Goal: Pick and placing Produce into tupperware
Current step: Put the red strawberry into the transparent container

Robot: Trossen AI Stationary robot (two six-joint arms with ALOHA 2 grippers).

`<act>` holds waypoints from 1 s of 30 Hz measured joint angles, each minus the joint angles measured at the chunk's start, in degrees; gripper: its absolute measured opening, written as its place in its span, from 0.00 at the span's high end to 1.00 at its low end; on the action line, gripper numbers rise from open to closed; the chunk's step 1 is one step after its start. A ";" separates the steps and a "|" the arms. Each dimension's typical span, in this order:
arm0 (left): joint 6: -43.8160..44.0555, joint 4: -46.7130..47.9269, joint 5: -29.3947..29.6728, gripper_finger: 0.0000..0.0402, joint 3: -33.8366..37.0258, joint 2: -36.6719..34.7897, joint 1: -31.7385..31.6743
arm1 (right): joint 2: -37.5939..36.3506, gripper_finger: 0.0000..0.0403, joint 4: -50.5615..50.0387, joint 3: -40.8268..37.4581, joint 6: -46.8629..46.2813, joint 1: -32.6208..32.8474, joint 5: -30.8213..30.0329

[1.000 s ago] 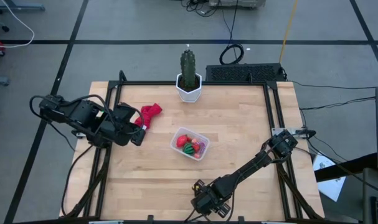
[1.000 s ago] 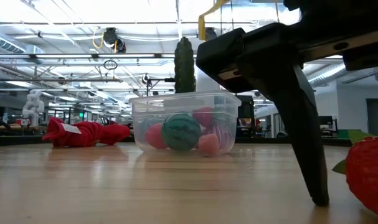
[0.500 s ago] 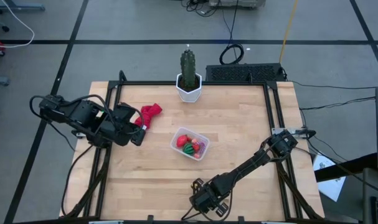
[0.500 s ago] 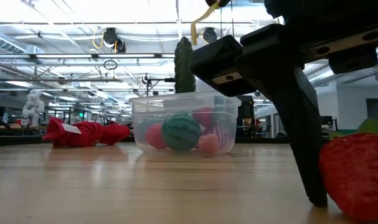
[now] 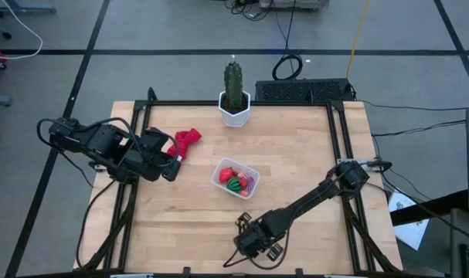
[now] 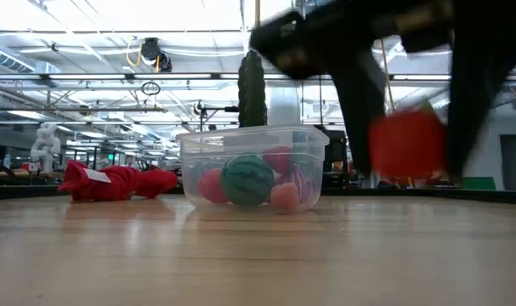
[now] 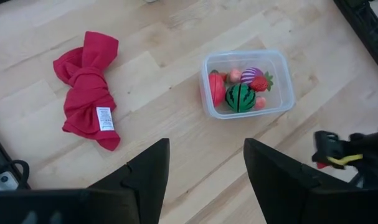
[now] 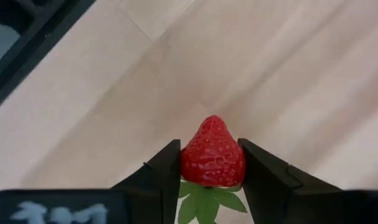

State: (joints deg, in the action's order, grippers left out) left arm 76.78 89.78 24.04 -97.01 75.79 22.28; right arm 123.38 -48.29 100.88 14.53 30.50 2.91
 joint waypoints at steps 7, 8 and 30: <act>-0.16 0.18 1.51 0.48 0.00 -0.01 -0.01 | -6.14 0.68 -5.11 3.19 7.63 -2.48 -9.28; -0.36 0.20 1.52 0.48 0.00 -0.01 -0.01 | -7.12 0.68 -5.12 3.38 8.35 -3.23 -10.31; -10.50 0.17 9.02 0.48 0.02 -0.50 -1.62 | -14.28 0.68 -5.10 3.37 4.23 -22.71 -5.62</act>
State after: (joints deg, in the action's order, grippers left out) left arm 66.27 89.95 33.06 -96.99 75.29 20.65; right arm 109.10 -53.40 104.25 18.77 7.79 -2.71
